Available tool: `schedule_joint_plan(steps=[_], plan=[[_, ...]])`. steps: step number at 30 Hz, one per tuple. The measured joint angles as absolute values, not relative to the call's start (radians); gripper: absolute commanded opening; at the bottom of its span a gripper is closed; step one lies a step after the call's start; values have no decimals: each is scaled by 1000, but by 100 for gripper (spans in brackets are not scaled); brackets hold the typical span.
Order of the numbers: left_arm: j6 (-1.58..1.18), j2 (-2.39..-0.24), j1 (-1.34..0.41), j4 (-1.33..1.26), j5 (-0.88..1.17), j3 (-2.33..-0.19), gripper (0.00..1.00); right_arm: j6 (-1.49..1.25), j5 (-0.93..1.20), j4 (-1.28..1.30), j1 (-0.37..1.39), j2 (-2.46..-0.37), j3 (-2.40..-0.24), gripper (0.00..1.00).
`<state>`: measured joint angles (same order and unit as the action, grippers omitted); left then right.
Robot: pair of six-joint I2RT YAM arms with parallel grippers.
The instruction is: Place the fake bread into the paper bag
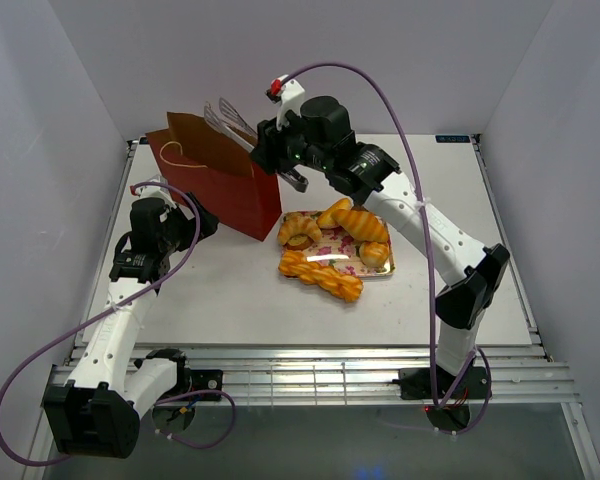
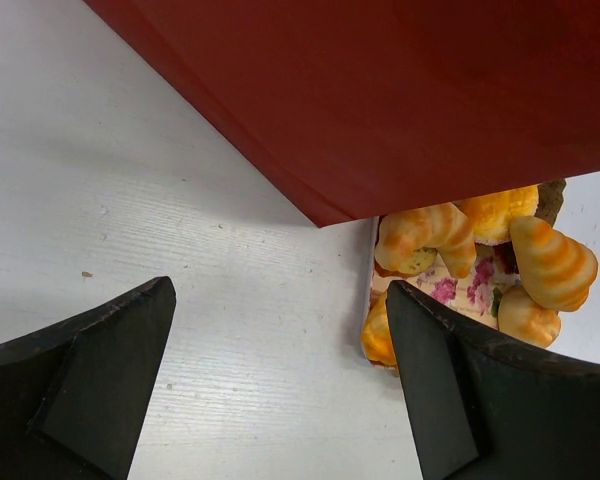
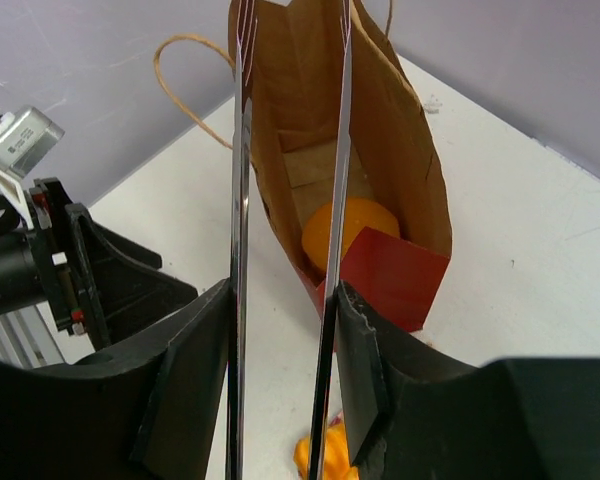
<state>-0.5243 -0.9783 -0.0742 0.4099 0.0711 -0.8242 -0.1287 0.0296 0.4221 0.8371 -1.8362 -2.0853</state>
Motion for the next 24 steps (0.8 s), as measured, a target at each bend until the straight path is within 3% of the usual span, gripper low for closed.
schedule_joint_plan(steps=[11,24], plan=[[-524,-978,-74,410,52,-824,98,-150,-24,413,831,-1606,-1821,48],[-522,-974,-74,410,36,-824,97,-206,-155,384,824,-1159,-1274,49]])
